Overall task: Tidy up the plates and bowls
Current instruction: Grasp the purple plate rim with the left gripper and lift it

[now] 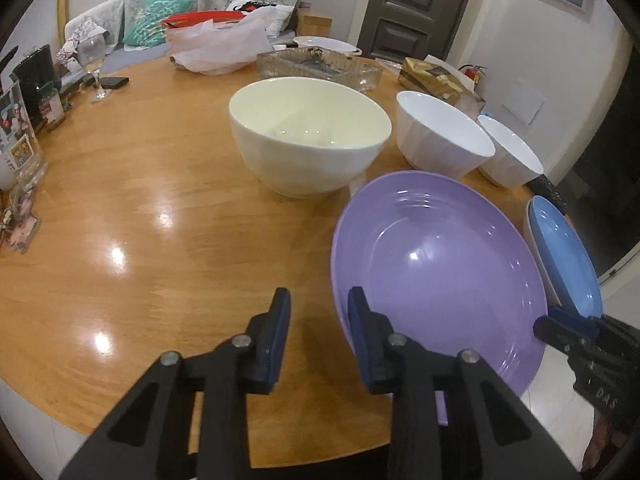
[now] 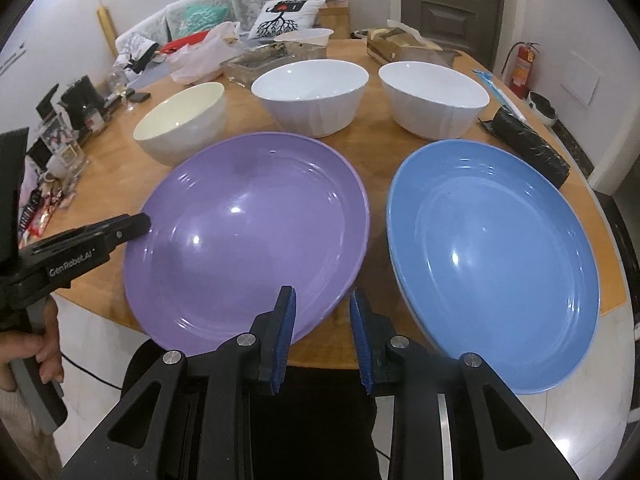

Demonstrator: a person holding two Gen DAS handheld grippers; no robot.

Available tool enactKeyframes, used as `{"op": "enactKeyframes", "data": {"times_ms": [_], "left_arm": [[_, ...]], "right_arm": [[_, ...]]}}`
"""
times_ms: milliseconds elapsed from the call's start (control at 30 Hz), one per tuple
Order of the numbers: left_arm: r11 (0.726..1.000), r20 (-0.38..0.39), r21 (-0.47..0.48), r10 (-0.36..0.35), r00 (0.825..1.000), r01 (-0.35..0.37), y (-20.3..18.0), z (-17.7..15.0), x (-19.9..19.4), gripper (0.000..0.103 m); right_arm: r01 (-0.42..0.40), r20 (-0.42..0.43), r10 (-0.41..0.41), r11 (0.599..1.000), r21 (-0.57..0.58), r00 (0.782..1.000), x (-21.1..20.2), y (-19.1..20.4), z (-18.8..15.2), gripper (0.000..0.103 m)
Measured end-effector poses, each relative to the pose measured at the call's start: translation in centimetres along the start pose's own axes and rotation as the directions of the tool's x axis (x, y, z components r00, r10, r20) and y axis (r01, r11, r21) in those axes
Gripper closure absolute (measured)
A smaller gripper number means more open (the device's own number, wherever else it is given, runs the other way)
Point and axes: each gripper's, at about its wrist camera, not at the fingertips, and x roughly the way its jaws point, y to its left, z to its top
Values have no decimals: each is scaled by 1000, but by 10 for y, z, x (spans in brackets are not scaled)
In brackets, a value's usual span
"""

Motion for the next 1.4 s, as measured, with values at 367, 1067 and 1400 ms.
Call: {"op": "enactKeyframes", "data": {"times_ms": [367, 1067, 1400], "left_arm": [[998, 6, -66, 18, 1000, -17, 39, -4, -10, 76], [999, -26, -32, -20, 999, 19, 25, -8, -15, 80], [1000, -50, -22, 11, 999, -13, 21, -10, -11, 80]], "right_arm": [[-37, -22, 37, 999, -27, 999, 14, 19, 8, 76], [-76, -37, 74, 995, -68, 997, 27, 33, 10, 77], [-103, -57, 99, 991, -82, 993, 30, 33, 9, 77]]}}
